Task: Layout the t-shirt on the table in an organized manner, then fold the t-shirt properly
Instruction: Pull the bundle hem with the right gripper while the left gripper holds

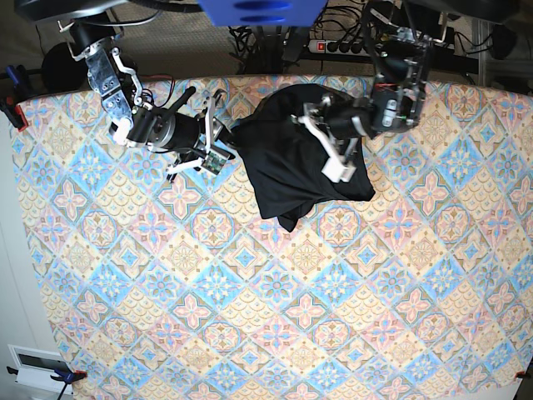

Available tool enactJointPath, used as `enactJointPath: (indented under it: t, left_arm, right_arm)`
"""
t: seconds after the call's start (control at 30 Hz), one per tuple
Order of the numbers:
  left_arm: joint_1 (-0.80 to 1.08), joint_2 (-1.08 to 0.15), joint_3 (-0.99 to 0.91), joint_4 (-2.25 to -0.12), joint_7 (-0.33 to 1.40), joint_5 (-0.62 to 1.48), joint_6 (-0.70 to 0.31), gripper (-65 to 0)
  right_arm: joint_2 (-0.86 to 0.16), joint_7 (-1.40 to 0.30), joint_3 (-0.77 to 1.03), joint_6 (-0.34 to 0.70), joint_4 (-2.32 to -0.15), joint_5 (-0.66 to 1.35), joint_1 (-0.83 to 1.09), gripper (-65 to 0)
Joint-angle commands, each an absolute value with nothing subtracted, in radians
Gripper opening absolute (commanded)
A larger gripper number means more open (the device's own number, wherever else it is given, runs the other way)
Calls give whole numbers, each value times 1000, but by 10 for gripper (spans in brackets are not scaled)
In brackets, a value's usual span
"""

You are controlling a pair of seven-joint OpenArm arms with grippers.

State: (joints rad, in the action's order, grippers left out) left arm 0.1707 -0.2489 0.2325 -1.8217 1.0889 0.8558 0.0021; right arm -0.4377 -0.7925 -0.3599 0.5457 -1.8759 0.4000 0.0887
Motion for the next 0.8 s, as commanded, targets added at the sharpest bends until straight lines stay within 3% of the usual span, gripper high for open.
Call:
enactJointPath:
  t: [0.0,0.17,0.43,0.67,0.77]
  left_arm:
    - [163,-242,266,-1824,1082,826,-1,-518]
    - [170,-249,418,-1767,1089,656,1,-518]
    - [214,-294,409,-1814,1082,659,1,-520]
    - [297,-289,156,-1916,1053,825,1,-521]
    - [346,-289,33,-1916,978,906,1,-519]
  right_arm:
    - [-450,-759,-363,535,-1882,412,28,-533]
    - [-449,-759,-506,535,-1807,412,-119,-533]
    - [-397,-757,-664,535,-1659,487,-352,-533]
    - [-325,-733,-751,535,-1527,555,-484,-529]
    - [-295,-733,-817,533,-1481,555,-535,-489]
